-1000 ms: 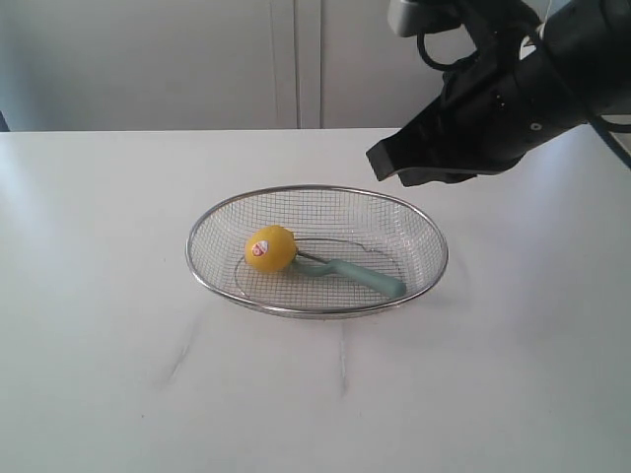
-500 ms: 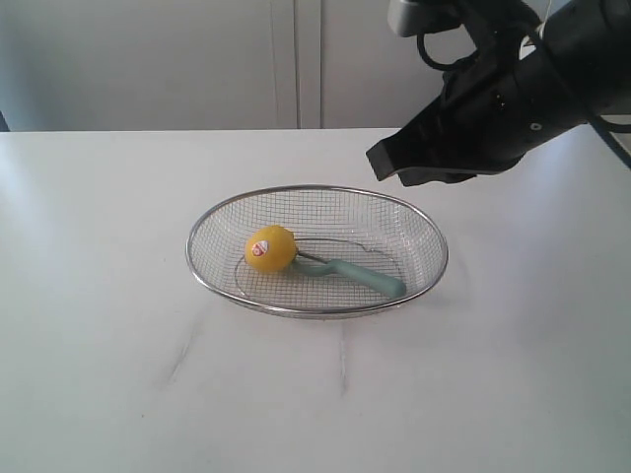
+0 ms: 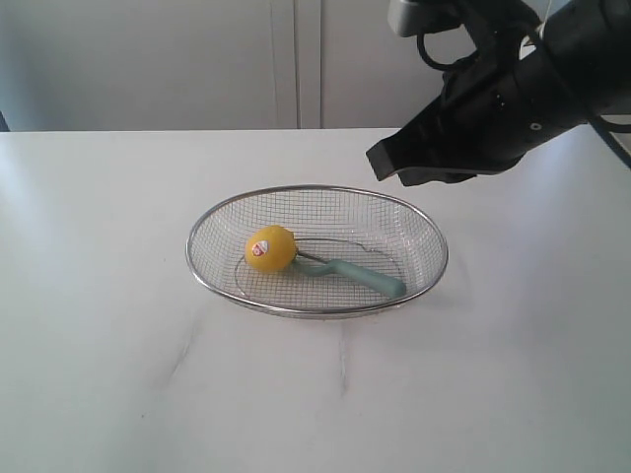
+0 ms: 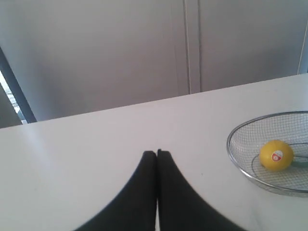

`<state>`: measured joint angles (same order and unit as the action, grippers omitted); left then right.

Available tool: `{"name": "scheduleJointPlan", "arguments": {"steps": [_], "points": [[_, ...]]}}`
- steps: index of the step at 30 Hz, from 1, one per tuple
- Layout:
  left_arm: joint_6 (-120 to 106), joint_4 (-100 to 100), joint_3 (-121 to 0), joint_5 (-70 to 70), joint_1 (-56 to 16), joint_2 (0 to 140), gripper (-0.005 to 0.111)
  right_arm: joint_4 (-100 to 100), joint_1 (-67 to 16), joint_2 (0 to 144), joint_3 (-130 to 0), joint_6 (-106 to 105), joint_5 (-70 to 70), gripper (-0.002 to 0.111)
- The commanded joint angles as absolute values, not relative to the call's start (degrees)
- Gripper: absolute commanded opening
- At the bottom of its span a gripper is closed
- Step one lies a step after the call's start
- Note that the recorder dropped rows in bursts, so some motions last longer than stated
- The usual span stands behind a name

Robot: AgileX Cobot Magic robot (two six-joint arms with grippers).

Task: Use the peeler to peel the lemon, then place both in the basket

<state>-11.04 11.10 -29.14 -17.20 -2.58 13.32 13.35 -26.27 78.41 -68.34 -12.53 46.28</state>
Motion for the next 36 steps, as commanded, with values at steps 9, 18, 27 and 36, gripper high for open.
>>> {"name": "scheduleJointPlan", "arguments": {"steps": [9,18,27,36], "points": [[-10.77,12.76,-10.34,-3.89,-2.38,1.92,0.000,13.49,-26.26,77.88,-67.95,-12.60,45.47,0.000],[-11.50,12.54,-2.85,-0.76,-2.38,0.00,0.000,13.38,-26.26,77.88,-67.95,-12.60,44.83,0.000],[-12.80,12.54,0.00,-2.64,-2.38,0.00,0.000,13.38,-26.26,77.88,-67.95,-12.60,44.83,0.000],[-15.04,12.38,0.00,-13.39,-2.38,0.00,0.000,13.38,-26.26,77.88,-67.95,-12.60,44.83,0.000]]}}
